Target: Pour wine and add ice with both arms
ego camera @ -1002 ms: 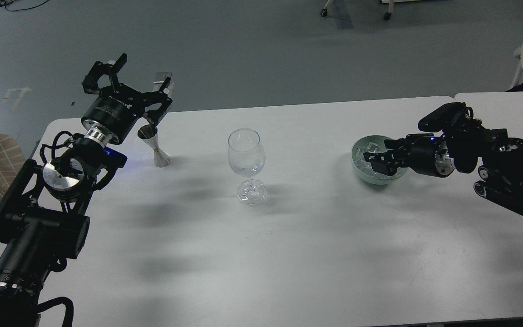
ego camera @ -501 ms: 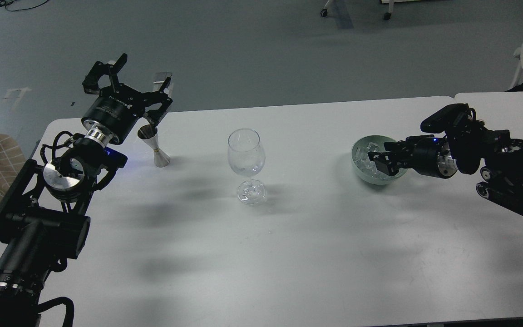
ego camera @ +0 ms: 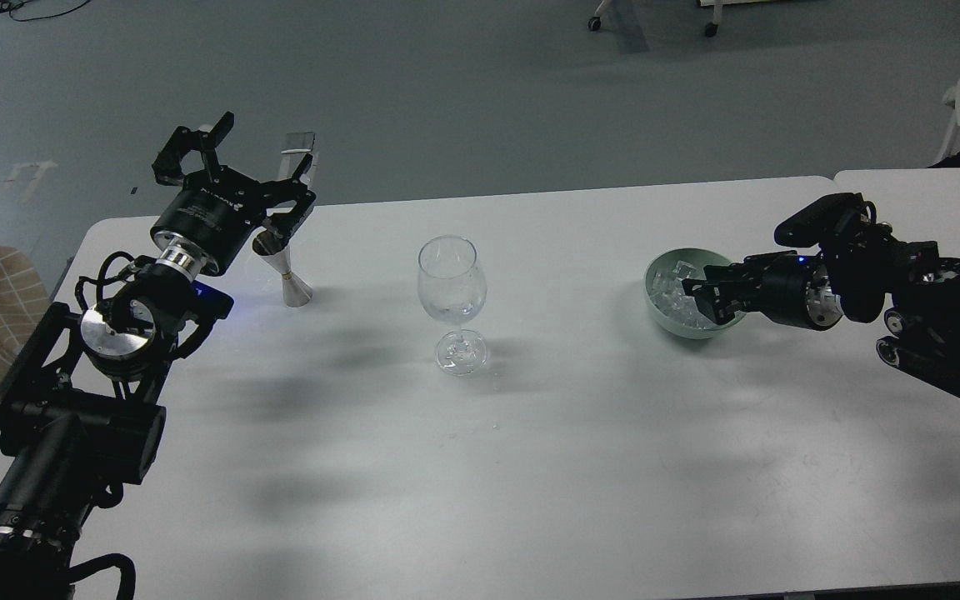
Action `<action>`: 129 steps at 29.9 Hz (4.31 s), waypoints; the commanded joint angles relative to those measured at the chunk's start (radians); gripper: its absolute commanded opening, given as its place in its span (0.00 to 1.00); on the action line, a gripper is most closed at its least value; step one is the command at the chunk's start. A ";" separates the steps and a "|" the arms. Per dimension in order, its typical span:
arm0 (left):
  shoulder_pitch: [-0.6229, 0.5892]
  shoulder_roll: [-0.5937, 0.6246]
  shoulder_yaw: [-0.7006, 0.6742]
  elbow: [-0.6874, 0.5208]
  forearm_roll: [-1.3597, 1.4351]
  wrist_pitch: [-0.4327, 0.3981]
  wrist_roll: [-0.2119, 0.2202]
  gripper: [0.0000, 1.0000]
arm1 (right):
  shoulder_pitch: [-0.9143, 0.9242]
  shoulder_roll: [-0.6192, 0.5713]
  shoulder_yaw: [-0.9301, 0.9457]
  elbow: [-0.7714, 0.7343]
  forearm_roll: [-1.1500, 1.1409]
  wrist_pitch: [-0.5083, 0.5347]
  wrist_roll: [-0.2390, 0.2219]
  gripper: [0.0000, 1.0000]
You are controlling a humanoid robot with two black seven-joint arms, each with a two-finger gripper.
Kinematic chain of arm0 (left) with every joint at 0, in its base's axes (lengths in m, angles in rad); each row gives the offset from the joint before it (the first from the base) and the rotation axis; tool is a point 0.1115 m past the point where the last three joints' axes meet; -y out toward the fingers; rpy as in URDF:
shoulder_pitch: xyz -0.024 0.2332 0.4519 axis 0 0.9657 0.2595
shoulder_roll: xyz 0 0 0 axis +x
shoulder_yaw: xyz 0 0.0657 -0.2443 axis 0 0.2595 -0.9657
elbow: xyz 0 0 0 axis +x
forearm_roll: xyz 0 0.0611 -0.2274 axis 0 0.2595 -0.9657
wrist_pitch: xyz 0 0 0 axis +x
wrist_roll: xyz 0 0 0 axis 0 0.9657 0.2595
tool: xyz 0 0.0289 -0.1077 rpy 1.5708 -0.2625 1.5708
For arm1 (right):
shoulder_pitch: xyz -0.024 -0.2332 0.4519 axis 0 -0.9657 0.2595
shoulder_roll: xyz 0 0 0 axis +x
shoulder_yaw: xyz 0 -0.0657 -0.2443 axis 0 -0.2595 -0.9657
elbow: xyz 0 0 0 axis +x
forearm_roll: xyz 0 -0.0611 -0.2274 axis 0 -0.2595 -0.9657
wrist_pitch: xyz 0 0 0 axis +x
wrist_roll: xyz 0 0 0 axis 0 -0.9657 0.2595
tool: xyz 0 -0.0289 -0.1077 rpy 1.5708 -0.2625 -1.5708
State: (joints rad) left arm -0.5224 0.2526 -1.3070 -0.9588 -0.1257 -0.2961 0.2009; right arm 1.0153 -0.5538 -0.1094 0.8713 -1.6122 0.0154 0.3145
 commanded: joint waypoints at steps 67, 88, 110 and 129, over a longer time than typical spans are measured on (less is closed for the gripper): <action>-0.002 0.024 -0.015 -0.003 0.000 0.003 0.000 0.98 | 0.108 0.242 0.252 0.305 -0.028 -0.155 -0.002 0.21; -0.007 0.016 -0.014 0.000 0.001 0.000 0.000 0.98 | 0.100 0.273 0.232 0.253 -0.028 -0.155 -0.002 0.26; -0.018 0.025 -0.012 0.000 0.001 0.006 -0.002 0.98 | 0.088 0.284 0.324 0.256 -0.017 -0.181 0.000 0.67; -0.080 0.048 0.000 0.031 0.021 0.005 0.008 0.97 | 0.080 0.305 0.796 0.146 0.018 -0.172 -0.005 1.00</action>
State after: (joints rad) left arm -0.5940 0.3053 -1.3032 -0.9536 -0.1025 -0.2903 0.1940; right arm 1.0910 -0.2475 0.5928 1.0781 -1.6126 -0.1691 0.3212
